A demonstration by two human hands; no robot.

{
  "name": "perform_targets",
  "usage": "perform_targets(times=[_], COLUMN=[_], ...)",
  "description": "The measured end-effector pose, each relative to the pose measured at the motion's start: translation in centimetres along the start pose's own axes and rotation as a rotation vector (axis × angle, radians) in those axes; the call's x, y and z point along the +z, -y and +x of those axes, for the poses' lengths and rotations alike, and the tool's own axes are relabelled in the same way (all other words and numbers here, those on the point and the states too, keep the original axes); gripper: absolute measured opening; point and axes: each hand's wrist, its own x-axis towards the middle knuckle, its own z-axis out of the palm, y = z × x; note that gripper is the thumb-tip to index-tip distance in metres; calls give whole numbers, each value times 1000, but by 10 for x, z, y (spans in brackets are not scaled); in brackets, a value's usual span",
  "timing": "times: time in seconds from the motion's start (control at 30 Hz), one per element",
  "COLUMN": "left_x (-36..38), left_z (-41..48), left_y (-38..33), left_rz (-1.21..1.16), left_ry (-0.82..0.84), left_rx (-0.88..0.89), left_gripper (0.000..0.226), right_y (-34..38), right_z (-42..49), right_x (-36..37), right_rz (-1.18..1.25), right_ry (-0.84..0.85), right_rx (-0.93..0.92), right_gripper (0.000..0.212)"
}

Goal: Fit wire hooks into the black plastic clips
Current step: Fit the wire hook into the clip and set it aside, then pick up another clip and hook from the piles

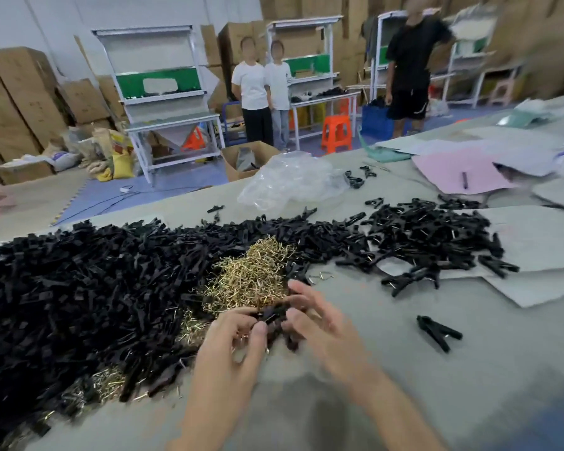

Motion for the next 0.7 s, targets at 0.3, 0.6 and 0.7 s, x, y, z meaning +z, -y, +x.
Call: perform_targets(times=[0.3,0.6,0.7], left_x=[154,52,-21], left_z=[135,33,-6], left_y=[-124,-25,29], left_rz=[-194,180,459], left_ry=[391,142,-63], left_rx=[-127,81,6], left_gripper=[56,36,34], right_y=[70,52,33], right_z=[-8,-19,-19], right_x=[-97,-56,-6], right_rz=[265,128,29], right_ry=[-590,-382,-190], right_rx=[-87,-16,8], right_gripper=[24,21,20])
